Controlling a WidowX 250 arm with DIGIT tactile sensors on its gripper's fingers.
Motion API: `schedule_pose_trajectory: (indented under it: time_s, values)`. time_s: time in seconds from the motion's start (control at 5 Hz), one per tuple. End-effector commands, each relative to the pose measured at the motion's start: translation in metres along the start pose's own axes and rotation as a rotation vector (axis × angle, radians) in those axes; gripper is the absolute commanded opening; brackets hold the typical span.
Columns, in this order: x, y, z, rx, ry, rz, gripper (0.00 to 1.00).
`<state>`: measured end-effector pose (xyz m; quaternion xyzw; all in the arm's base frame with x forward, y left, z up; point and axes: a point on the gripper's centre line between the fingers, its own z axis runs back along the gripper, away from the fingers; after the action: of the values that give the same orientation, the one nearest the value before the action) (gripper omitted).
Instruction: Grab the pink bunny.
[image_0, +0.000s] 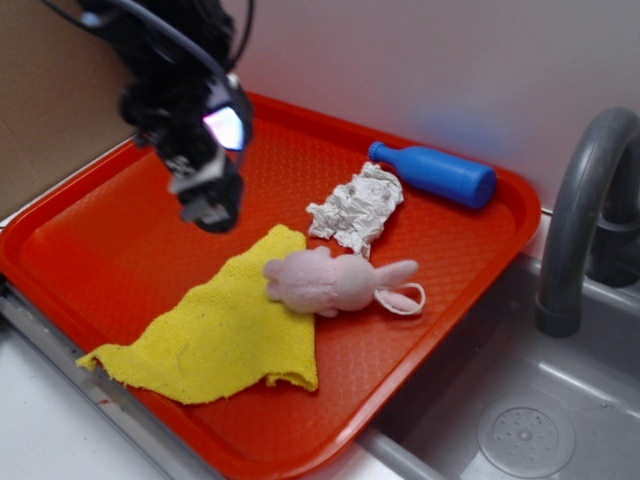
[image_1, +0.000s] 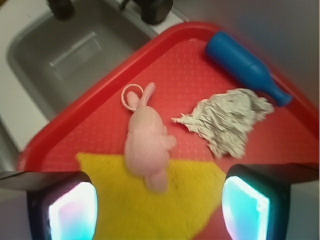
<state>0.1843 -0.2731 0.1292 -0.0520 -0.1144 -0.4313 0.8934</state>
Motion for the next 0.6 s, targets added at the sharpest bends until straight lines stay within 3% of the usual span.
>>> schedule_pose_trajectory:
  time_s: [0.0, 0.2, 0.4]
  values:
    - [0.022, -0.020, -0.034, -0.036, 0.017, -0.059, 1.00]
    - [0.024, -0.019, -0.055, -0.037, 0.092, -0.089, 1.00]
    - [0.022, -0.014, -0.069, 0.003, 0.169, -0.058, 1.00]
